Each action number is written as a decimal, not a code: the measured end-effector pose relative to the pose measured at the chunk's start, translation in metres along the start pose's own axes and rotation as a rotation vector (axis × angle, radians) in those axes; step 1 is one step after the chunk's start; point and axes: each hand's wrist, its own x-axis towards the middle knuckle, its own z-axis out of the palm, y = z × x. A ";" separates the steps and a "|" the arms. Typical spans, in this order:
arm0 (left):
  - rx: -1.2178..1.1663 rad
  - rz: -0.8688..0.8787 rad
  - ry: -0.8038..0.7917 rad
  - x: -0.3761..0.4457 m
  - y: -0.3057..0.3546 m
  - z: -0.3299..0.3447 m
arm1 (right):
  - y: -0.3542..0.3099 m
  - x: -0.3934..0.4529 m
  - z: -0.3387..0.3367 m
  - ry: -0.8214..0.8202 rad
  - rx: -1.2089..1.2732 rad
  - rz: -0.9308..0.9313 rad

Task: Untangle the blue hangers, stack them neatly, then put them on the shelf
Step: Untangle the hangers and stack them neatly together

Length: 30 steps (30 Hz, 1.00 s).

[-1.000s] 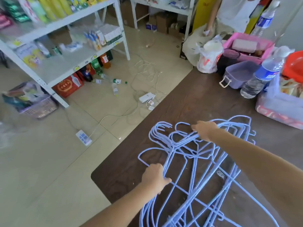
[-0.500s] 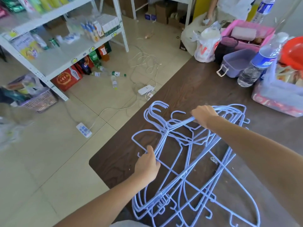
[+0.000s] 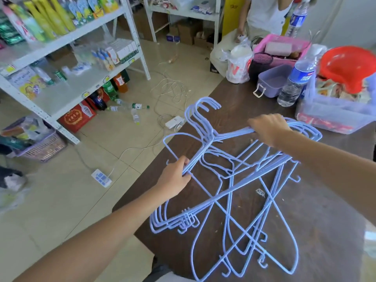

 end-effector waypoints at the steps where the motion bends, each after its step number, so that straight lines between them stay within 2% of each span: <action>1: -0.001 0.039 -0.002 0.009 0.003 -0.008 | 0.008 -0.008 -0.006 -0.001 -0.059 0.002; 3: 0.015 0.117 -0.003 0.027 0.012 -0.024 | 0.022 -0.025 -0.018 -0.041 -0.161 -0.020; 5: 0.046 0.199 -0.018 0.044 0.022 -0.039 | 0.032 -0.044 -0.027 -0.116 -0.163 -0.018; 10: 0.143 0.445 -0.038 0.077 0.062 -0.062 | 0.042 -0.098 -0.039 -0.172 -0.071 0.155; 12: 0.187 0.521 -0.005 0.084 0.079 -0.069 | 0.040 -0.118 -0.041 -0.170 0.110 0.275; 14: 0.198 0.601 0.017 0.089 0.096 -0.078 | 0.037 -0.135 -0.039 -0.146 0.443 0.406; 16: 0.206 0.675 0.025 0.091 0.109 -0.086 | 0.030 -0.152 -0.038 -0.028 0.637 0.488; 21: 0.265 0.778 0.056 0.076 0.124 -0.094 | 0.005 -0.190 -0.033 0.148 0.481 0.647; 26: 0.038 0.765 -0.337 0.061 0.123 -0.113 | -0.014 -0.208 -0.043 0.149 0.373 0.659; 28: 0.005 0.772 -0.407 0.055 0.114 -0.123 | -0.024 -0.214 -0.048 0.133 0.285 0.653; 30: -0.088 0.767 -0.404 0.051 0.102 -0.130 | -0.035 -0.219 -0.056 0.124 0.221 0.609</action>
